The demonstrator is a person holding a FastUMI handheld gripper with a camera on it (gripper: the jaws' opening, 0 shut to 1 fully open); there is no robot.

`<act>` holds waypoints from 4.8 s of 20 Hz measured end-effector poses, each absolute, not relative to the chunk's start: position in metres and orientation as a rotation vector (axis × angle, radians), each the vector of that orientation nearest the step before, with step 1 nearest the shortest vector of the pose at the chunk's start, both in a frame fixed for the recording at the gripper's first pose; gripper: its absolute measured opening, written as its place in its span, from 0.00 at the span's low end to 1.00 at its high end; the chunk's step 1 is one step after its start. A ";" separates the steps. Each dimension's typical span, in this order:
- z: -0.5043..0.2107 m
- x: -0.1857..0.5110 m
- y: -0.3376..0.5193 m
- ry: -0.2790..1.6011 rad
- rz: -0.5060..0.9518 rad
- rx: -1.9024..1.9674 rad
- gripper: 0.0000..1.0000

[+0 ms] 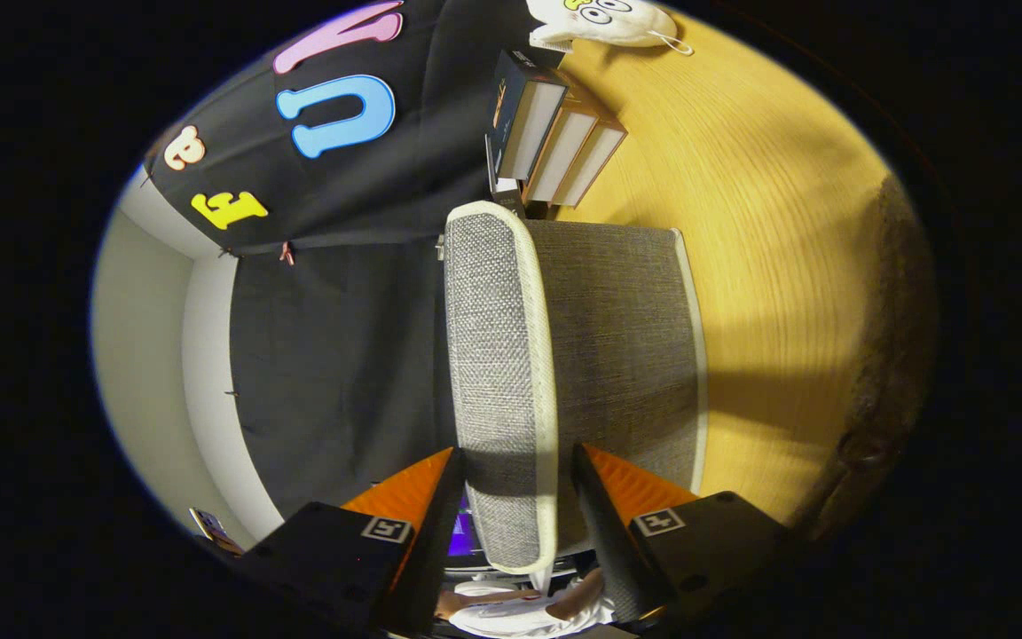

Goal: Open the storage box then place both shoes into the box .Put the left shoe in first, then the right shoe, with the right side of both shoes facing outward in a uniform manner.

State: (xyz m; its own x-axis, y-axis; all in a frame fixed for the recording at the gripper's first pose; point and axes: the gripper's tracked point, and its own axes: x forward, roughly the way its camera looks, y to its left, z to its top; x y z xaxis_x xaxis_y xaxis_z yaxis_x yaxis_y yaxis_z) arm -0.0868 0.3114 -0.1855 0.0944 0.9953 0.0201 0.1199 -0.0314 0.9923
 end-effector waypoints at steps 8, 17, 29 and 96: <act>-0.141 -0.080 0.288 1.038 1.113 1.392 0.05; -0.029 -0.081 0.327 0.836 1.105 1.202 0.07; 0.048 -0.111 0.484 0.752 1.179 1.025 0.12; -0.130 -0.032 0.200 0.857 0.127 0.560 0.08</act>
State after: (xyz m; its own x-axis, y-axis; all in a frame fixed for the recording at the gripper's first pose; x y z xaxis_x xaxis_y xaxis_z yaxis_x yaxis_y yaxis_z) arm -0.0320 0.2003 -0.1304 0.6568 0.3255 -0.6802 0.1135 0.8491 0.5159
